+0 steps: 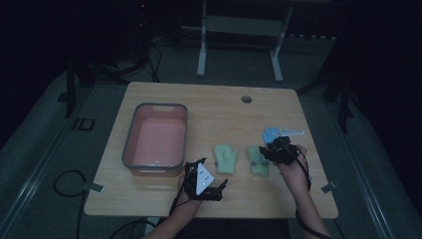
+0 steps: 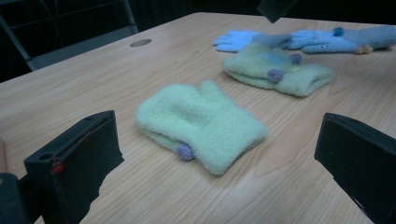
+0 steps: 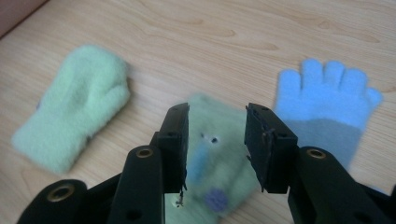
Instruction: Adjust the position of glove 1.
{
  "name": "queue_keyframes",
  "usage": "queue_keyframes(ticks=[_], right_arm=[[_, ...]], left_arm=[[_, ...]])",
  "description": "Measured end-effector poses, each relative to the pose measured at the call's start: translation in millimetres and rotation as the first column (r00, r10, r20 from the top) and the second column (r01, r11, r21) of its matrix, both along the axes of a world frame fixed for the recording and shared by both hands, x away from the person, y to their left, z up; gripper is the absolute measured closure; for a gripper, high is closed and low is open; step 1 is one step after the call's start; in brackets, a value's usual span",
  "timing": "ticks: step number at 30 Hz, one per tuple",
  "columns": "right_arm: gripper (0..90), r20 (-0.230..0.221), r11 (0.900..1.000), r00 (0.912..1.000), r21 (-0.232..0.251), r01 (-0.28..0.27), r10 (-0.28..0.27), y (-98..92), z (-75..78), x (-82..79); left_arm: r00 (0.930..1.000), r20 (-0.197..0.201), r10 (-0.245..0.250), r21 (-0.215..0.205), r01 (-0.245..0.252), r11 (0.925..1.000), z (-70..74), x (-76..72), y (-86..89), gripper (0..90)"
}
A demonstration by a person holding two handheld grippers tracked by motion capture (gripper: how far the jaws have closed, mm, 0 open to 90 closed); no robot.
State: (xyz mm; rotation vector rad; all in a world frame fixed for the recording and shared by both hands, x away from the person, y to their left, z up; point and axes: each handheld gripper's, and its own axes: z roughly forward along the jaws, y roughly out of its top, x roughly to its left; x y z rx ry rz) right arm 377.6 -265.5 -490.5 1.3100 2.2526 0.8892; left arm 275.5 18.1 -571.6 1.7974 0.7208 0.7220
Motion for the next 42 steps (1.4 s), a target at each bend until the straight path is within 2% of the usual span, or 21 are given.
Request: queue_keyframes(ticks=[1, 4, 5, 6, 7, 11, 12, 16, 18, 19, 21, 22, 23, 24, 26, 31, 32, 34, 38, 39, 42], right_arm=[[61.7, 0.007, 0.999, 0.9992, -0.012, -0.039, 0.039, -5.9, 1.5, 0.0], [63.3, 0.000, 0.997, 0.9974, -0.004, -0.072, 0.072, -11.8, 2.0, 0.0], [63.9, 0.001, 0.992, 0.9923, 0.005, -0.124, 0.124, -17.4, 2.0, -0.3], [64.3, 0.007, 0.990, 0.9899, 0.000, -0.141, 0.141, -19.9, 2.0, -0.6], [64.3, 0.007, 0.990, 0.9899, 0.000, -0.141, 0.141, -19.9, 2.0, -0.6], [66.5, 0.030, 0.981, 0.9808, -0.003, -0.192, 0.192, -26.8, -0.5, -3.6], [67.4, 0.020, 0.980, 0.9800, -0.001, -0.198, 0.198, -27.9, -4.4, -3.8], [67.8, 0.008, 0.982, 0.9819, 0.011, -0.189, 0.189, -24.8, -12.9, -3.4], [64.7, 0.010, 0.983, 0.9827, 0.012, -0.185, 0.185, -18.5, -23.0, -2.2], [64.7, 0.010, 0.983, 0.9827, 0.012, -0.185, 0.185, -18.5, -23.0, -2.2], [63.6, 0.001, 0.986, 0.9862, -0.008, -0.166, 0.166, -14.2, -34.0, 0.1], [63.6, 0.001, 0.986, 0.9862, -0.008, -0.166, 0.166, -14.2, -34.0, 0.1], [63.6, -0.005, 0.987, 0.9872, -0.024, -0.159, 0.159, -13.6, -38.1, 0.9], [62.7, -0.035, 0.988, 0.9886, -0.037, -0.148, 0.147, -13.3, -47.4, 1.6], [64.5, -0.042, 0.991, 0.9905, -0.019, -0.132, 0.131, -14.5, -53.2, 0.7], [68.9, -0.027, 0.992, 0.9919, -0.011, -0.125, 0.124, -15.9, -56.1, -1.6], [76.4, -0.033, 0.992, 0.9916, 0.004, -0.125, 0.125, -15.6, -56.8, -1.5], [80.5, -0.041, 0.992, 0.9915, 0.003, -0.123, 0.123, -13.3, -56.2, -1.9], [82.8, -0.044, 0.994, 0.9930, -0.012, -0.110, 0.110, -9.5, -55.2, -3.1], [83.8, -0.057, 0.996, 0.9945, 0.005, -0.087, 0.088, -9.2, -53.3, -2.6], [84.3, -0.053, 0.997, 0.9956, 0.006, -0.077, 0.077, -7.3, -49.9, -4.1]], left_arm=[[1.0000, 0.001, 0.001, 0.001, -0.001, 1.0000, 0.0, -0.1, -0.2, 0.2], [1.0000, 0.002, 0.001, 0.002, -0.001, 1.0000, 0.0, -0.2, -0.2, 0.2], [1.0000, 0.000, 0.003, 0.005, -0.003, 1.0000, 0.0, -0.1, -0.7, 0.2], [1.0000, 0.000, 0.003, 0.005, -0.003, 1.0000, 0.0, -0.1, -0.7, 0.2], [1.0000, 0.000, 0.004, 0.006, -0.004, 1.0000, 0.0, -0.1, -0.9, 0.2], [1.0000, 0.003, 0.009, 0.009, -0.009, 0.9999, -0.1, -0.5, -1.1, 0.3], [1.0000, 0.004, 0.009, 0.006, -0.009, 0.9999, -0.1, -0.5, -1.0, 0.2], [1.0000, 0.003, 0.009, 0.007, -0.009, 0.9999, -0.1, -0.3, -1.1, 0.3], [1.0000, 0.005, 0.008, 0.008, -0.008, 0.9999, -0.1, -0.6, -1.0, 0.2], [1.0000, 0.005, 0.008, 0.008, -0.008, 0.9999, -0.1, -0.6, -1.0, 0.2], [1.0000, 0.004, 0.008, 0.007, -0.008, 0.9999, -0.1, -0.5, -1.1, 0.3], [1.0000, 0.004, 0.008, 0.007, -0.008, 0.9999, -0.1, -0.5, -1.1, 0.2], [1.0000, 0.004, 0.008, 0.007, -0.008, 0.9999, -0.1, -0.5, -1.1, 0.2], [1.0000, 0.004, 0.007, 0.007, -0.007, 0.9999, -0.1, -0.6, -1.0, 0.2], [1.0000, 0.005, 0.006, 0.009, -0.006, 0.9999, -0.1, -0.8, -0.9, 0.3], [1.0000, 0.006, 0.005, 0.010, -0.005, 0.9999, -0.1, -0.8, -0.9, 0.2], [1.0000, 0.005, 0.005, 0.007, -0.005, 1.0000, -0.1, -0.7, -0.9, 0.3], [1.0000, 0.003, 0.007, 0.006, -0.007, 1.0000, -0.1, -0.4, -1.0, 0.3], [1.0000, 0.003, 0.007, 0.006, -0.007, 1.0000, -0.1, -0.5, -0.9, 0.3], [1.0000, 0.002, 0.008, 0.006, -0.008, 1.0000, -0.1, -0.3, -1.0, 0.3], [1.0000, 0.004, 0.007, 0.004, -0.007, 1.0000, -0.1, -0.4, -0.6, 0.3]])
